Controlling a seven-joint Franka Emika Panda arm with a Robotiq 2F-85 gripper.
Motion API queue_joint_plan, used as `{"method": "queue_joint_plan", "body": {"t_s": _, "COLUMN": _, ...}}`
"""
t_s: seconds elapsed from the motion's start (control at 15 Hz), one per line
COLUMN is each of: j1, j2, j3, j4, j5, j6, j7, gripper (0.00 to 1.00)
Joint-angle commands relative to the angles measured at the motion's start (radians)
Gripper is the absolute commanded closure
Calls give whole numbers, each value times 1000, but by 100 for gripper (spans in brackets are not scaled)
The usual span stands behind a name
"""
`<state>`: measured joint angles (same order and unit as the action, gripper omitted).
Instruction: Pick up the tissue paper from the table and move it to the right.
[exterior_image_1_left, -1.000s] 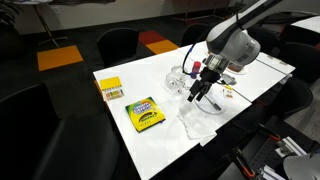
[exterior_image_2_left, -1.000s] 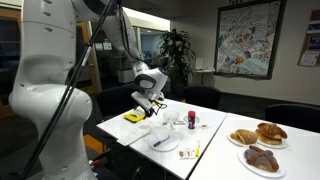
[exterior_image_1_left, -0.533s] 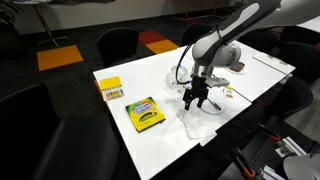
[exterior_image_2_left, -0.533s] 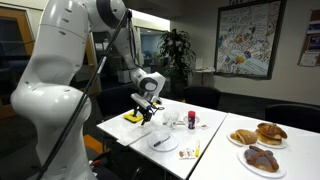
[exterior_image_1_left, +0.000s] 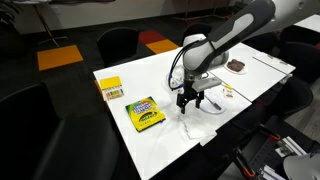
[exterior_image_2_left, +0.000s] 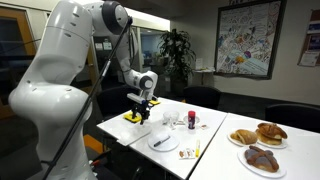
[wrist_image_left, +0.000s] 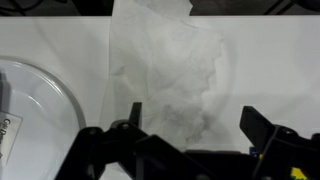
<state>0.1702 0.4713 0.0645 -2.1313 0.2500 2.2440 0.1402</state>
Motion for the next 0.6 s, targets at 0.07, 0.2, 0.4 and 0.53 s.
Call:
{"method": "queue_joint_plan", "body": {"t_s": 0.07, "j1": 17, "j2": 51, "j3": -17, "j4": 27, "j5": -114, "j6": 8, "j7": 86, "gripper": 0}}
{"method": "queue_joint_plan", "body": {"t_s": 0.2, "j1": 15, "j2": 62, "j3": -21, "j4": 25, "j5": -149, "j6": 8, "j7": 102, "gripper": 0}}
{"method": "queue_joint_plan", "body": {"t_s": 0.4, "j1": 14, "j2": 79, "j3": -25, "j4": 32, "j5": -188, "j6": 2, "j7": 111, "gripper": 0}}
{"method": "queue_joint_plan", "body": {"t_s": 0.53, "j1": 15, "j2": 95, "j3": -28, "j4": 42, "j5": -206, "j6": -4, "j7": 114, "gripper": 0}}
